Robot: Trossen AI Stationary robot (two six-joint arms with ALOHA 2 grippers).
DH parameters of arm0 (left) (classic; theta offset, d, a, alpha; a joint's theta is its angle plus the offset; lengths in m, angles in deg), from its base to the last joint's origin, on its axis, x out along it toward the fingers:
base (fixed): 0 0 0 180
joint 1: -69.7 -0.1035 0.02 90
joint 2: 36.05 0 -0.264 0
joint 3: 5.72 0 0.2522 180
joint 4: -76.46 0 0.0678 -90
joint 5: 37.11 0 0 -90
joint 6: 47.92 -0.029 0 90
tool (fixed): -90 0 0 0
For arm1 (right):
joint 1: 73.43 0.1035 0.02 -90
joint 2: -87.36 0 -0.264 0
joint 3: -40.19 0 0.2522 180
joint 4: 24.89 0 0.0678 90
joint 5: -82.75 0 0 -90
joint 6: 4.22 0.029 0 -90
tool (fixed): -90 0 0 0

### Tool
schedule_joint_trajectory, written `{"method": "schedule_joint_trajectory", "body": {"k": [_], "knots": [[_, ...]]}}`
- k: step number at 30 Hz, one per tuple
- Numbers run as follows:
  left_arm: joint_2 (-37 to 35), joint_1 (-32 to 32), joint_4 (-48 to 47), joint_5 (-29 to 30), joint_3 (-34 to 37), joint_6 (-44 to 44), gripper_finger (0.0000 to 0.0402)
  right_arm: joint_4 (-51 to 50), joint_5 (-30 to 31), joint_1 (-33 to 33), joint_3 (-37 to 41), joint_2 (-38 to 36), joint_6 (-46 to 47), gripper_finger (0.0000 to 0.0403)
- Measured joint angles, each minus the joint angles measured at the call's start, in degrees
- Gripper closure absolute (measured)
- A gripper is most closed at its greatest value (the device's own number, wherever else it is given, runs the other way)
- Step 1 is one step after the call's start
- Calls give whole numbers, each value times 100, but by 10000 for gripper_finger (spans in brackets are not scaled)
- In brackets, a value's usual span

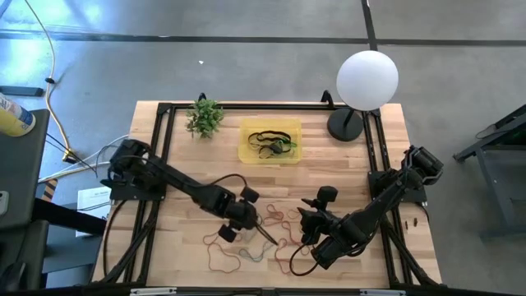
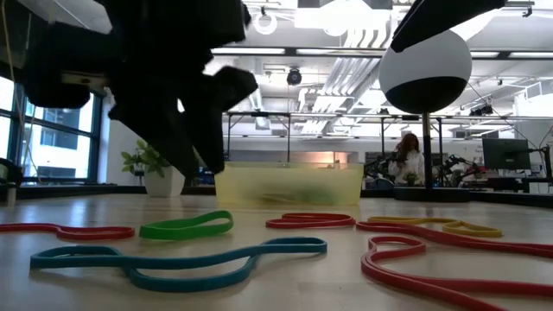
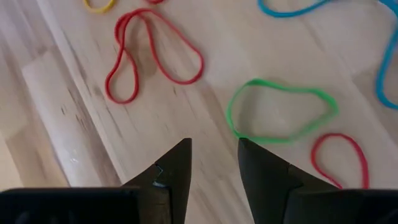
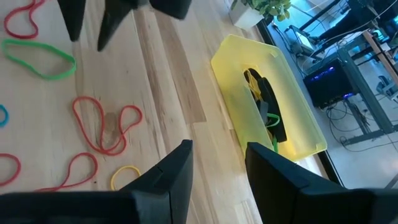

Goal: Pick and place rubber bands into bin
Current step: Put the green rubber band into the yellow bin

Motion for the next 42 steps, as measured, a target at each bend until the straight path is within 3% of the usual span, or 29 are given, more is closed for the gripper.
{"method": "schedule_joint_trajectory", "body": {"k": [25,42], "knots": [[513,-33,874,-430,-14,259,282,-6,-38,7,0,0,125,265],[818,-44,923,-715,-22,239,282,0,-1,2,2,0,126,265]]}}
